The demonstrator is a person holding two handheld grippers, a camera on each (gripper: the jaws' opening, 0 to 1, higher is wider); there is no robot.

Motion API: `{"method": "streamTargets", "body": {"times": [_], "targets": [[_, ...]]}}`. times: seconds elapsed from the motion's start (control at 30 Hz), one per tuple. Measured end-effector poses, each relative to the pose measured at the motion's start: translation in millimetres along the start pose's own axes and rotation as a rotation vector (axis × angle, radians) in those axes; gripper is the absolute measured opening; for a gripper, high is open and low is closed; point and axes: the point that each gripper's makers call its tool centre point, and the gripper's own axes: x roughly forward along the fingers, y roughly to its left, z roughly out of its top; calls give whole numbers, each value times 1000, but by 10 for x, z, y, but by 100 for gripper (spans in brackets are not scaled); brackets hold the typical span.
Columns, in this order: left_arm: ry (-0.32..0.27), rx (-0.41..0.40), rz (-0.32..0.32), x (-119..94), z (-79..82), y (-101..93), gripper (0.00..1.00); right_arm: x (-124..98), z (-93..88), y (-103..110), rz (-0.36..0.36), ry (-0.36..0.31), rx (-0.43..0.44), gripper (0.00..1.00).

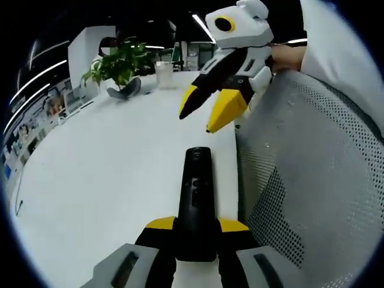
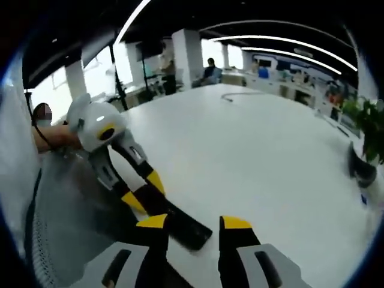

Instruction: Press the specified remote control buttons in sequence, fully releasing each button before pressing the next.

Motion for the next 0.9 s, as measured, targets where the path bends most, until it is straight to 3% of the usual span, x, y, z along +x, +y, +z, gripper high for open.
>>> {"method": "streamTargets", "body": {"times": [0.1,0.13,0.23,0.4,0.53,0.7,0.8,0.9], "targets": [[-7,22,-16,-2,5,-7,24,20,-95,-42,35,69,-86,15],[-8,31,-23,0,10,-10,24,26,-140,-32,76,97,-123,11],[-19,49,-31,-5,5,-19,24,27,-180,-57,102,120,-156,0],[-31,89,-40,-1,18,-28,24,56,-353,0,198,189,-227,0],[-34,110,-41,2,33,-30,24,107,-496,-36,200,236,-260,0],[-39,87,-44,5,33,-22,24,125,-505,-41,207,262,-324,0],[-39,26,-42,25,37,-6,25,125,-523,-32,244,329,-489,0],[-44,41,-52,39,49,-21,25,146,-528,21,298,388,-642,0]]}}
